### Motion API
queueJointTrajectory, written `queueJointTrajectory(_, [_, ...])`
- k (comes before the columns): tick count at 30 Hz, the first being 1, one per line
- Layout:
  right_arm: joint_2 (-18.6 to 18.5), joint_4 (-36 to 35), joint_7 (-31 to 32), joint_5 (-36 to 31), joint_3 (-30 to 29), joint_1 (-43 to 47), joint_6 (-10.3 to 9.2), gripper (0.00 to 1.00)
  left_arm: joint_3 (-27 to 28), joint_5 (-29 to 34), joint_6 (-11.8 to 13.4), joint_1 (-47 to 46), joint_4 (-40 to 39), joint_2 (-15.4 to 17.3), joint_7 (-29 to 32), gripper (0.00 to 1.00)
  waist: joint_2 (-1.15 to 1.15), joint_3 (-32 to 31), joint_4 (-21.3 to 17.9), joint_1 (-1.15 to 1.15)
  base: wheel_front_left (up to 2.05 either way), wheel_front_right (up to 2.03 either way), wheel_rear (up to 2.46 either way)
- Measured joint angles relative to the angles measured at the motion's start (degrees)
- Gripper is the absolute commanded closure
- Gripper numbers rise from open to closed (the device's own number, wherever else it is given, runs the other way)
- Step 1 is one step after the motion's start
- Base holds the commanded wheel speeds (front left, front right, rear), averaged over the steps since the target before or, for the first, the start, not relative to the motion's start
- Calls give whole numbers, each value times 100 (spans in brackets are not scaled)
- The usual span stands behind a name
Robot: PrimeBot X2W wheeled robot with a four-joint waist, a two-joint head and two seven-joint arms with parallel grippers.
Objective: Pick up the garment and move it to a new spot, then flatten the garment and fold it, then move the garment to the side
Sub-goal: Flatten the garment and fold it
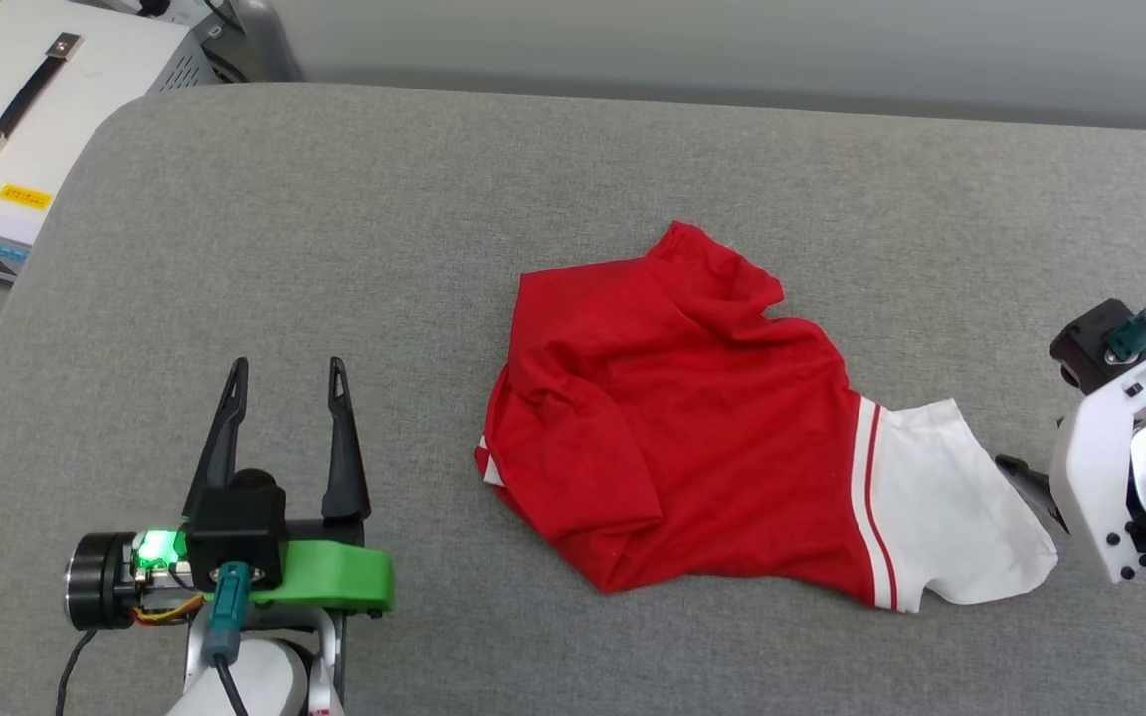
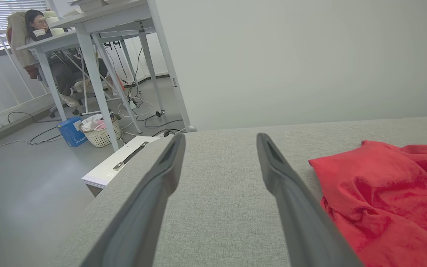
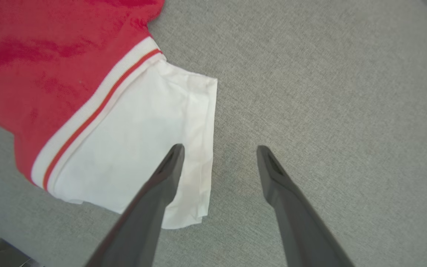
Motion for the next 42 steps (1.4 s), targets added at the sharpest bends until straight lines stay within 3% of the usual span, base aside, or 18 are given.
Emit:
queueJointTrajectory(7, [80, 971, -122, 154, 577, 0, 0, 0, 615, 446, -471, 171, 105, -460, 0, 0, 0, 216, 114, 0, 0, 0, 0])
queueJointTrajectory(12, [94, 1217, -410, 463, 862, 0, -16, 0, 988, 633, -840, 216, 266, -736, 1, 0, 0, 294, 133, 0, 0, 0, 0])
queueJointTrajectory(13, [82, 1220, -494, 504, 911, -17, -25, 46, 1067, 690, -905, 231, 291, -784, 0, 0, 0, 293, 120, 0, 0, 0, 0])
queueJointTrajectory(14, [68, 1211, -625, 515, 956, -56, -29, 100, 1147, 750, -962, 249, 319, -839, 1, 0, 0, 287, 98, 0, 0, 0, 0])
queueJointTrajectory(21, [21, 1273, -1396, 784, 479, -361, 1, 100, 1470, 1032, -1313, 389, 435, -1111, 1, 0, 0, 130, -21, 0, 0, 0, 0])
queueJointTrajectory(29, [-508, 1770, -1285, 1068, -354, 20, 0, 100, 1733, 1257, -1631, 492, 504, -1371, 0, 0, 0, 12, -47, 0, 0, 0, 0])
queueJointTrajectory(36, [-224, 2512, -1204, 985, -664, 606, 0, 100, 1871, 1447, -1834, 526, 566, -1557, 1, 0, 0, 52, -14, 0, 0, 0, 0])
queueJointTrajectory(37, [-188, 2525, -1285, 937, -730, 604, 0, 13, 1885, 1471, -1864, 528, 571, -1580, 1, 0, 0, 53, -8, 0, 0, 0, 0])
queueJointTrajectory(38, [-134, 2508, -1421, 889, -797, 599, 0, 0, 1904, 1503, -1883, 530, 577, -1589, 1, 0, 0, 49, -9, 0, 0, 0, 0])
queueJointTrajectory(42, [-38, 2150, -2023, 602, -1045, 494, 0, 0, 1948, 1570, -1967, 549, 593, -1623, 1, 0, 0, -13, -11, 0, 0, 0, 0])
